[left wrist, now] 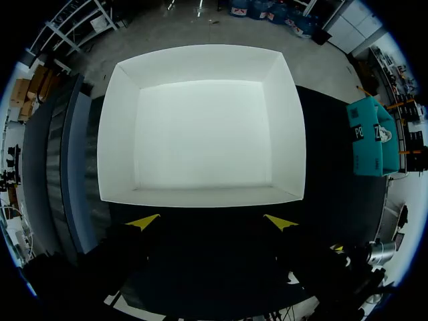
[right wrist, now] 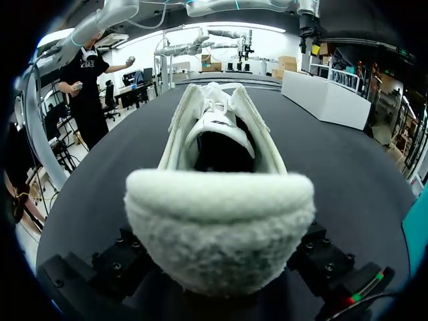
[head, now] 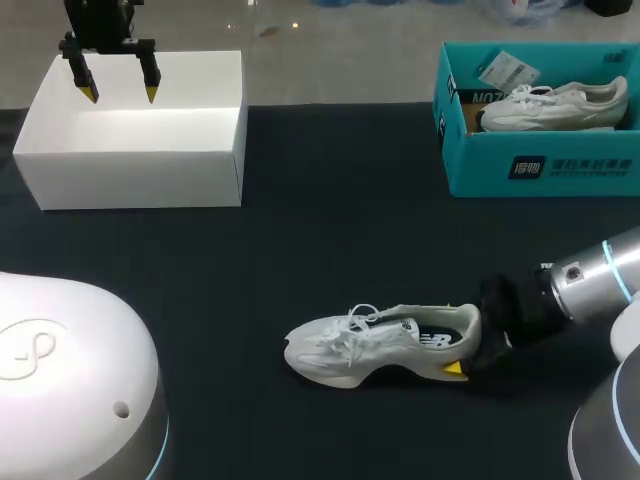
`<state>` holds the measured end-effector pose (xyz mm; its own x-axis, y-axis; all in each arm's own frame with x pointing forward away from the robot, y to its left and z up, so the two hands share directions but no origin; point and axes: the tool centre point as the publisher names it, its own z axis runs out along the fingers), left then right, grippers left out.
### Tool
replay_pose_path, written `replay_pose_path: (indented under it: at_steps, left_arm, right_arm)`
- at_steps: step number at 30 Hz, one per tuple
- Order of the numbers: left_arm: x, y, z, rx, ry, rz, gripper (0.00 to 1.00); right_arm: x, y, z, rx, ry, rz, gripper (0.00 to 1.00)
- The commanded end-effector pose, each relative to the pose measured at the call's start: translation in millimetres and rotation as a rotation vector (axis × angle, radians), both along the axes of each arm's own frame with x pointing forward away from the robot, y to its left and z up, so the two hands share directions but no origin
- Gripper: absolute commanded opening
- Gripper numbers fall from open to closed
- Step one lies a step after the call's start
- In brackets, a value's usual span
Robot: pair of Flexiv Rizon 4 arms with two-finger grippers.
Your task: Take the shoe out of the shoebox, open the shoe tongue, remove and reinsert the insole, then place the shoe into the shoebox
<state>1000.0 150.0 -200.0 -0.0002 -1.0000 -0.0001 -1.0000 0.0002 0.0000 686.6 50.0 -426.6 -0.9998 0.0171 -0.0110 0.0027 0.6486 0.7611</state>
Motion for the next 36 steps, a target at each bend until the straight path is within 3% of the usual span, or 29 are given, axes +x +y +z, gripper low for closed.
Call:
replay_pose_path:
  at_steps: [1,16,28,36]
  left_arm:
    - [0.0,-0.1,0.0,0.0,0.0,0.0,1.0]
    - [0.0,-0.1,0.0,0.0,0.0,0.0,1.0]
    - [-52.3,-32.5,5.5,-0.025,-0.121,0.084,1.0]
    - [-88.1,-68.2,8.7,0.006,-0.061,0.131,1.0]
  right_arm:
    - [-0.4,1.6,-1.8,-0.005,-0.002,-0.003,0.0]
    - [-0.4,1.6,-1.8,-0.005,-0.002,-0.003,0.0]
    - [-0.4,1.6,-1.8,-0.005,-0.002,-0.003,0.0]
    - [-0.4,1.6,-1.8,-0.005,-0.002,-0.003,0.0]
